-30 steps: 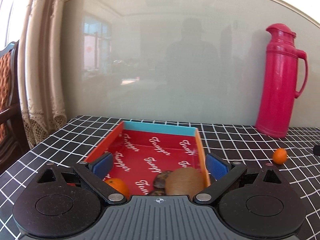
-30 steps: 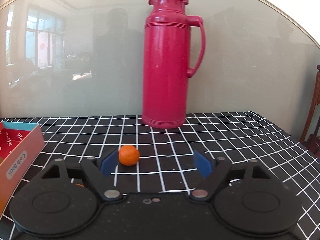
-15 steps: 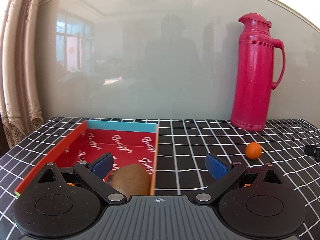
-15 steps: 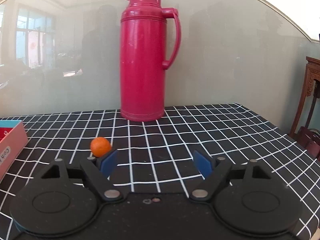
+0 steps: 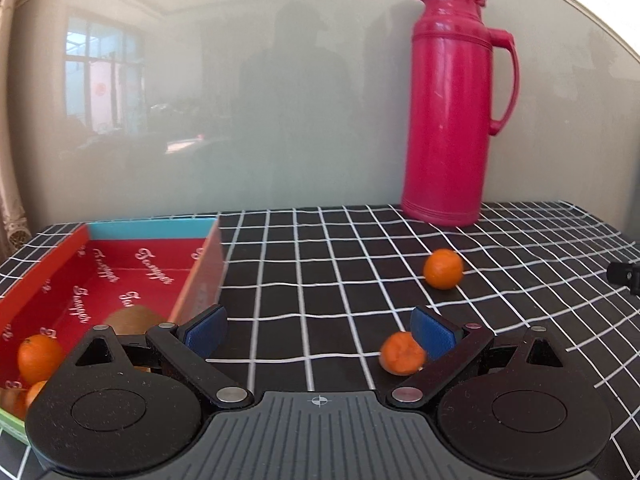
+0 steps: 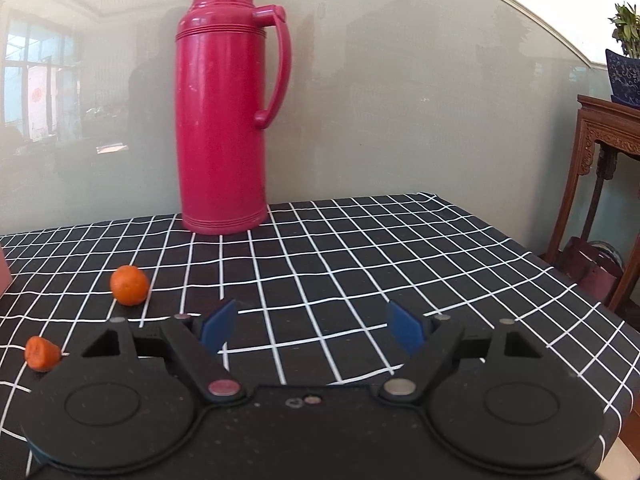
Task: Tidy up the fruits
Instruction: 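Move the left gripper back toward the loose small mandarins, then grasp a small mandarin with the left gripper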
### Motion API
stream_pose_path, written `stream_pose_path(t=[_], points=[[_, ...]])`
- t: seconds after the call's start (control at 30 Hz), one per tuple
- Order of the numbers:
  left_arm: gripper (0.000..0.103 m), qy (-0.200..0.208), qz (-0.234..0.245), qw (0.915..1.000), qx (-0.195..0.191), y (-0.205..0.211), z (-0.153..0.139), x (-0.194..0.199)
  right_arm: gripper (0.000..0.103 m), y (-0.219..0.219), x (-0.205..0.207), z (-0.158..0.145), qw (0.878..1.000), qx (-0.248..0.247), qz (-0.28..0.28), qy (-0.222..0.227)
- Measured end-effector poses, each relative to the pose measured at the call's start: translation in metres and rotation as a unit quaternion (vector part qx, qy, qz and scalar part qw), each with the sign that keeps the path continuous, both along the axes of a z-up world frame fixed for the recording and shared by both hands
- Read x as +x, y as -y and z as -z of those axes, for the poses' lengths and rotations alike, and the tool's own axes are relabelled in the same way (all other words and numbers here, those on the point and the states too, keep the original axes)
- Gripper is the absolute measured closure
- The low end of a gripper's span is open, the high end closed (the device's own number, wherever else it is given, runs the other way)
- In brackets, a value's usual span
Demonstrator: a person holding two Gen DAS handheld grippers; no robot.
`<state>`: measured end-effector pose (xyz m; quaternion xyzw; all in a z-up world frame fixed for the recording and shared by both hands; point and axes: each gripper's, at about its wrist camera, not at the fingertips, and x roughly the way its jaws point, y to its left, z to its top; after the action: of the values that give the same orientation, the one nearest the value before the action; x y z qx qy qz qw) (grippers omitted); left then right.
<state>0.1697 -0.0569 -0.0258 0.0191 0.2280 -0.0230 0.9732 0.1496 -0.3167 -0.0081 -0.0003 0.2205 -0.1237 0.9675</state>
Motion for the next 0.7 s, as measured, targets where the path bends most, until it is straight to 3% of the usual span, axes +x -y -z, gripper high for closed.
stream_pose_path(t=[0.37, 0.4, 0.47, 0.7], points=[[0.007, -0.042, 0.052, 0.9977, -0.001, 0.034, 0.015, 0.019, 0.022, 0.023, -0.001, 0.003, 1.0, 0.004, 0.019, -0.003], [0.017, -0.045, 0.056, 0.9974, -0.002, 0.036, 0.016, 0.019, 0.022, 0.024, -0.001, 0.003, 1.0, 0.004, 0.02, -0.003], [0.026, -0.059, 0.064, 0.9962, -0.003, 0.04, 0.019, 0.022, 0.022, 0.029, -0.001, 0.003, 1.0, 0.003, 0.024, -0.003], [0.049, -0.082, 0.067, 0.9944, 0.004, 0.049, 0.026, 0.029, 0.022, 0.043, -0.003, 0.008, 0.999, 0.004, 0.04, -0.008]])
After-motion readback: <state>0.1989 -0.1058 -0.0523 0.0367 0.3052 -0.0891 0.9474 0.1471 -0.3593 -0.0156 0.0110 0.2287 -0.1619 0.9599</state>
